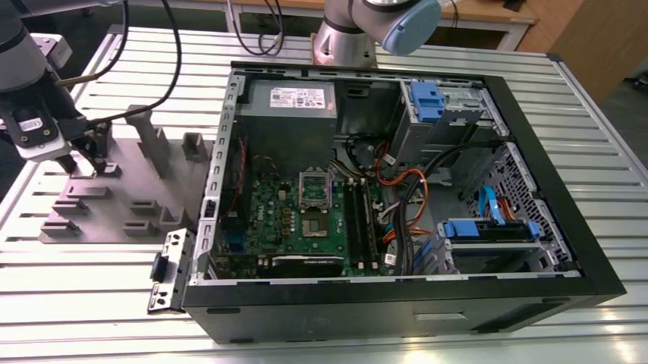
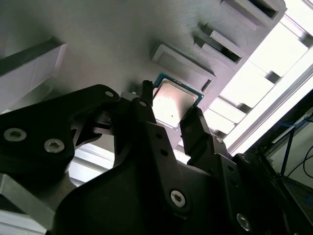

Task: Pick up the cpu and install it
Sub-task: 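Pick up the cpu and move it towards the insertion slot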

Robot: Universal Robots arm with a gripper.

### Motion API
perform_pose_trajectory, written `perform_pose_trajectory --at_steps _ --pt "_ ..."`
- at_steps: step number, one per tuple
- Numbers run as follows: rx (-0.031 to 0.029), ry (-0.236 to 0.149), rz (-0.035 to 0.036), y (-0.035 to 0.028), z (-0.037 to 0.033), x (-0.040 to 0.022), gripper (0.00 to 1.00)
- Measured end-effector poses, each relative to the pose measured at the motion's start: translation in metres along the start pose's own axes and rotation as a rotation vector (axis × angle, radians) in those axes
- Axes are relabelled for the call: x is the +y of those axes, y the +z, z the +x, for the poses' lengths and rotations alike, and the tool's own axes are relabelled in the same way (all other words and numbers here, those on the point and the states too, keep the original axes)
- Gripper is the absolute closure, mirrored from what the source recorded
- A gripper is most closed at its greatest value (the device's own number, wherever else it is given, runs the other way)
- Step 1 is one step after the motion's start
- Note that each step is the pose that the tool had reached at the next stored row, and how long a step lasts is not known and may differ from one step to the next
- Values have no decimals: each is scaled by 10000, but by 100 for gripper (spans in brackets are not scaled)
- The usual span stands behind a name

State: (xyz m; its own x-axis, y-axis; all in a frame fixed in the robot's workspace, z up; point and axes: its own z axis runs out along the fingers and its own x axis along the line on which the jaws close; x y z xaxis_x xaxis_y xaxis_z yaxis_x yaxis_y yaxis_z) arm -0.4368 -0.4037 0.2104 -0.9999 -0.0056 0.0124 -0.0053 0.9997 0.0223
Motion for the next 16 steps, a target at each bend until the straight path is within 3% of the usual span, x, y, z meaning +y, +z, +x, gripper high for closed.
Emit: perform_pose_trajectory --at_steps 16 --pt "3 0 2 -45 1 1 53"
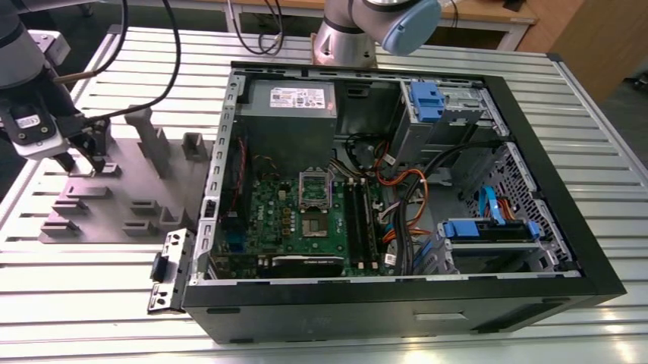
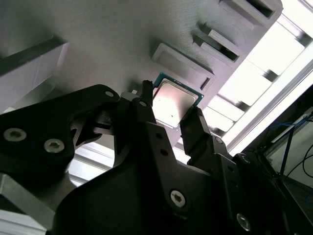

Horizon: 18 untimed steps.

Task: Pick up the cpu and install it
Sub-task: 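Pick up the cpu and move it towards the insertion slot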

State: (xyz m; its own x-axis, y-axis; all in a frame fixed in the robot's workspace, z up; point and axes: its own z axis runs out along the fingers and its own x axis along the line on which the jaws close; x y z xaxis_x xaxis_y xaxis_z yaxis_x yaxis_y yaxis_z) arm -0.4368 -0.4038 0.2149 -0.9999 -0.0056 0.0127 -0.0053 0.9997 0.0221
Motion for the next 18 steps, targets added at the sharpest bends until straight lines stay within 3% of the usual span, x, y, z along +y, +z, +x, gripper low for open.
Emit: perform_pose_trajectory --at_steps 8,18 --pt "0 0 0 -31 1 1 53" --pt "-2 0 -1 -115 1 3 53"
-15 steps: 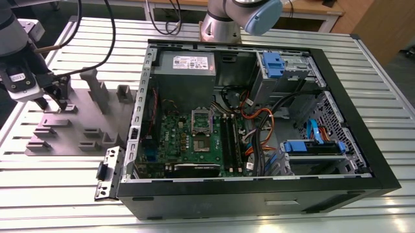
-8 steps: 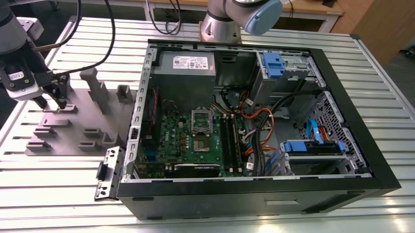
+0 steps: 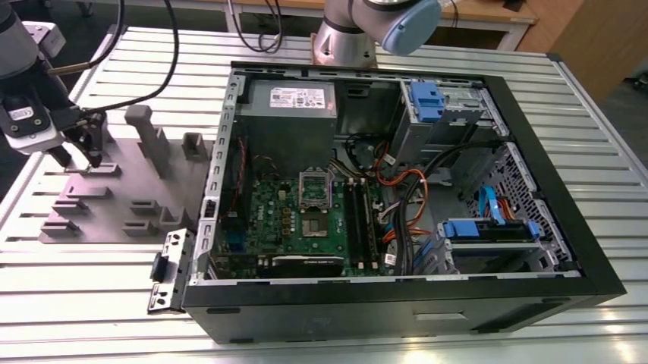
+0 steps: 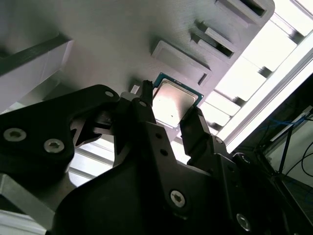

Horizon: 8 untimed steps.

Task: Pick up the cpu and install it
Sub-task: 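Pick up the cpu and move it towards the insertion slot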

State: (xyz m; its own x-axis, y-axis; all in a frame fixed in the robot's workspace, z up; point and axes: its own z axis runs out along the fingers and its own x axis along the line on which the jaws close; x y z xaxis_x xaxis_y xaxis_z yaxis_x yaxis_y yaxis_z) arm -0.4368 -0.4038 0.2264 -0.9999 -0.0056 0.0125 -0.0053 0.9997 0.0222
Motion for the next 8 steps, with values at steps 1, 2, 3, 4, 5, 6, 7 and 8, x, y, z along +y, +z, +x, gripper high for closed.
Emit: perform_pose_trajectory --at_steps 1,2,3,4,5,6,7,8 --pt "-1 -1 -1 -3 0 0 53" --pt "-3 0 -1 -5 0 0 53" --pt "1 0 0 -10 0 0 53" --pt "2 -1 1 -16 0 0 53" --pt "2 0 2 -21 0 0 53" --pt "1 0 1 -25 1 0 53" --pt "0 0 1 -30 0 0 53" --pt "-1 0 0 -34 1 1 53"
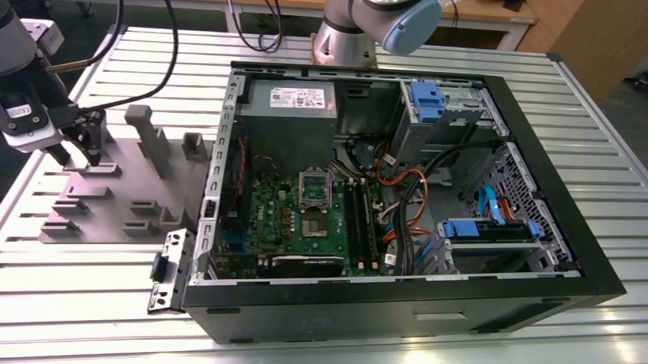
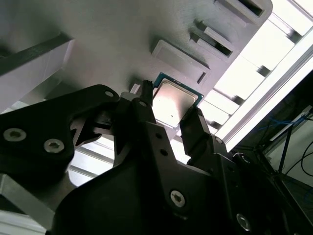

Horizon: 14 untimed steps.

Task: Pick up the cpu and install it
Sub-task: 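Pick up the cpu and move it towards the insertion slot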

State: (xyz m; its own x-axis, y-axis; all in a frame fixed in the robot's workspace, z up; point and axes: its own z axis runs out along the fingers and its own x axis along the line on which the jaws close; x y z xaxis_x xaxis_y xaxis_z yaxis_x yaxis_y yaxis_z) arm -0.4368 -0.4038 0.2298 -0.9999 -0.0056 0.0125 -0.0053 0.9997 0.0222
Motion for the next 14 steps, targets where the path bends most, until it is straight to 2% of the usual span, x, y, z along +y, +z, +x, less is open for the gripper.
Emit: perform_pose_trajectory --at_steps 14 --pt "1 0 1 -61 1 1 53"
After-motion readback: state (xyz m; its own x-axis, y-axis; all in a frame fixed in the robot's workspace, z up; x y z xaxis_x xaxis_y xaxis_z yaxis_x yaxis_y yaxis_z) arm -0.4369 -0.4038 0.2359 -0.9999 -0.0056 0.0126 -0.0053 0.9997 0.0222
